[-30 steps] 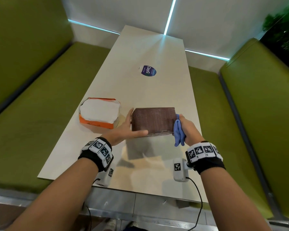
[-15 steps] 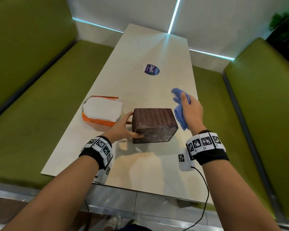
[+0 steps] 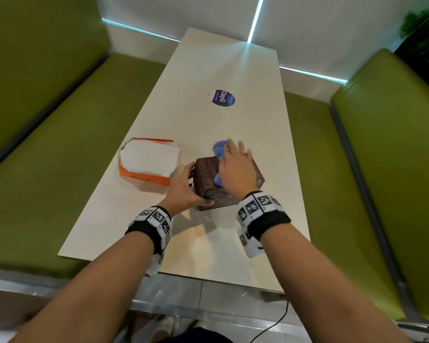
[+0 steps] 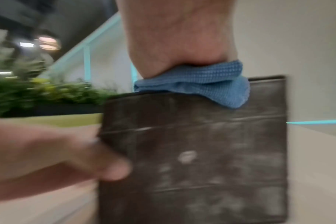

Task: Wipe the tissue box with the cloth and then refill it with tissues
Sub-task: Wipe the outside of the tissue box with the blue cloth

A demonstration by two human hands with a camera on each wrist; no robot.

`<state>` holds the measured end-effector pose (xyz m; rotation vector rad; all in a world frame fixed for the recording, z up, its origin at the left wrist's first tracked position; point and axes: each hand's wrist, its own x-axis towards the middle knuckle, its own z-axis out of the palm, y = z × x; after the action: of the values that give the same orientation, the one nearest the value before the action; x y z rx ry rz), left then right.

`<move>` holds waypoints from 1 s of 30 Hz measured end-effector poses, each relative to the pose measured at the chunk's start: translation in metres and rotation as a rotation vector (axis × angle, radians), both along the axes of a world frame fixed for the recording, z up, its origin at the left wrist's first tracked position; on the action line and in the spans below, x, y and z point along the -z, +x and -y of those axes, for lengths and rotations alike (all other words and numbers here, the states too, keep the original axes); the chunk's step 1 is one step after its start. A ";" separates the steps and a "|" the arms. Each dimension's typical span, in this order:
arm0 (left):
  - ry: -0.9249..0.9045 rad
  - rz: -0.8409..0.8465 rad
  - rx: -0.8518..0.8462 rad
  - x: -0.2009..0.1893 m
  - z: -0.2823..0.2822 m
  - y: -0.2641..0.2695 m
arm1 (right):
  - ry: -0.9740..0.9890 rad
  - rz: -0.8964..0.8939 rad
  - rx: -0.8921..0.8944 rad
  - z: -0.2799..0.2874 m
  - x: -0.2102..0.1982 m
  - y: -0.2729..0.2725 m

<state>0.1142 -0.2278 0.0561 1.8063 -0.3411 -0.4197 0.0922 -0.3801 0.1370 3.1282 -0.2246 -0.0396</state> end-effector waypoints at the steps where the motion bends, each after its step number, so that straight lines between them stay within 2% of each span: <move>1: -0.006 -0.005 0.004 0.001 0.000 0.000 | 0.001 -0.032 0.073 0.021 -0.002 0.002; 4: -0.017 -0.008 0.005 0.004 0.002 0.002 | -0.094 -0.052 0.161 0.055 0.001 0.002; 7: -0.007 0.004 0.013 0.008 0.001 0.003 | -0.240 -0.074 0.013 0.014 0.004 -0.001; 10: 0.000 0.056 0.021 0.005 0.000 0.004 | -0.077 0.012 -0.156 -0.049 0.007 -0.005; 12: 0.034 0.080 0.010 0.002 -0.002 0.006 | 0.071 0.026 -0.166 -0.057 0.007 -0.002; 14: 0.045 0.037 0.020 -0.001 -0.005 0.008 | -0.009 -0.008 -0.129 -0.029 0.006 0.003; 17: 0.010 0.006 0.046 0.001 -0.005 0.009 | -0.118 -0.056 0.069 0.035 0.008 0.007; 20: 0.010 0.022 0.077 0.000 -0.005 0.010 | -0.042 -0.026 0.218 0.037 0.009 0.004; 23: 0.036 0.038 0.067 0.002 -0.006 0.010 | -0.063 0.044 0.095 -0.015 0.007 0.002; 26: 0.078 0.049 0.022 0.001 -0.005 0.009 | 0.051 0.035 -0.108 -0.055 0.007 0.000; 28: 0.088 0.038 0.014 0.000 -0.007 0.009 | 0.030 0.016 -0.163 -0.042 0.004 0.002; 30: 0.065 0.013 0.034 0.000 -0.009 0.010 | -0.042 -0.010 -0.086 -0.008 0.002 0.002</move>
<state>0.1243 -0.2191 0.0559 1.8693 -0.3716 -0.4469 0.0947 -0.3720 0.1355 3.0912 -0.0888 -0.0490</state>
